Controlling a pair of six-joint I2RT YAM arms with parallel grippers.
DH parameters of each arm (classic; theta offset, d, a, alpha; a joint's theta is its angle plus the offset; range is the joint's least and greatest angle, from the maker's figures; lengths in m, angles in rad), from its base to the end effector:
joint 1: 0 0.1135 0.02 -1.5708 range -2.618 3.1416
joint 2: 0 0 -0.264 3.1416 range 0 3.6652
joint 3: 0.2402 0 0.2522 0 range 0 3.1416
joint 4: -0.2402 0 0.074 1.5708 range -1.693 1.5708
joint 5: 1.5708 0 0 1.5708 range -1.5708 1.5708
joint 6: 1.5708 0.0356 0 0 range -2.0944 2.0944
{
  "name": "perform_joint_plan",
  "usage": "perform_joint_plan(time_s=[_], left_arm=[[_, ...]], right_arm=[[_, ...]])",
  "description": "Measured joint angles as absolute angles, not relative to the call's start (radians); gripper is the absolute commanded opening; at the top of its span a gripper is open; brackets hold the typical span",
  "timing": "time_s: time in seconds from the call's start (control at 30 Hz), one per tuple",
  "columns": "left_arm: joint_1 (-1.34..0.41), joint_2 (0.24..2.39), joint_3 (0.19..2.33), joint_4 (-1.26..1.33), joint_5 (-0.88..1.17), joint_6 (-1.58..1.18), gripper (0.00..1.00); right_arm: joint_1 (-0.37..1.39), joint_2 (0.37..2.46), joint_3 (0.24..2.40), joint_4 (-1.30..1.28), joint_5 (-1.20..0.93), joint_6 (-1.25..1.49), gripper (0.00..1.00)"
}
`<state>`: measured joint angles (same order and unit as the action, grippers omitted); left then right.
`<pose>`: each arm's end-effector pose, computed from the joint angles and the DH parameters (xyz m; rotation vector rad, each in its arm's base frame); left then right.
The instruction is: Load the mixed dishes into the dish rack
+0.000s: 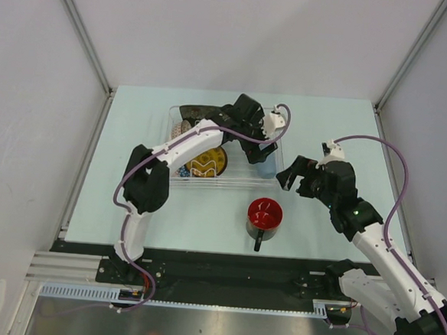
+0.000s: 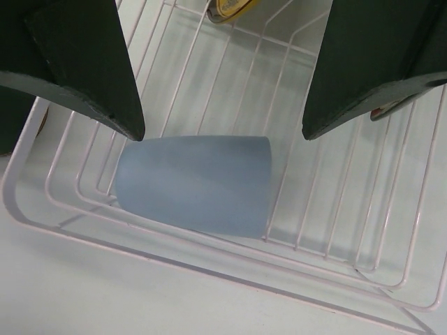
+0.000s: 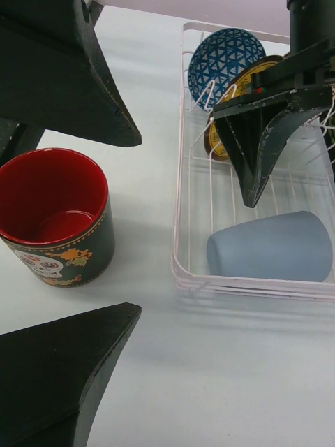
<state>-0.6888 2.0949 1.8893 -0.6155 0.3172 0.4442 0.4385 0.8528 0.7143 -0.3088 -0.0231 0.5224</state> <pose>0.3617 -0.3122 0.2719 1.4100 1.9364 -0.4943 0.1771 0.0840 0.2905 0.0720 2.0746 0.6251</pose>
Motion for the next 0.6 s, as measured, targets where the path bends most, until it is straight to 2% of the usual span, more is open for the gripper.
perform_joint_plan(time_s=[0.2,0.3,0.43,0.6], left_arm=[[-0.659,2.102,1.902,-0.603,0.385,0.404,1.00],[-0.613,2.175,2.027,-0.613,0.481,0.361,1.00],[-0.530,2.347,2.308,-0.612,0.617,0.287,1.00],[-0.465,2.404,2.347,-0.626,0.764,0.244,1.00]], right_arm=[[0.439,0.854,0.714,-0.310,-0.023,0.522,1.00],[0.439,0.854,0.714,-0.314,-0.023,0.522,1.00],[0.442,0.854,0.713,-0.324,-0.022,0.523,1.00],[0.448,0.854,0.712,-0.333,-0.014,0.522,1.00]])
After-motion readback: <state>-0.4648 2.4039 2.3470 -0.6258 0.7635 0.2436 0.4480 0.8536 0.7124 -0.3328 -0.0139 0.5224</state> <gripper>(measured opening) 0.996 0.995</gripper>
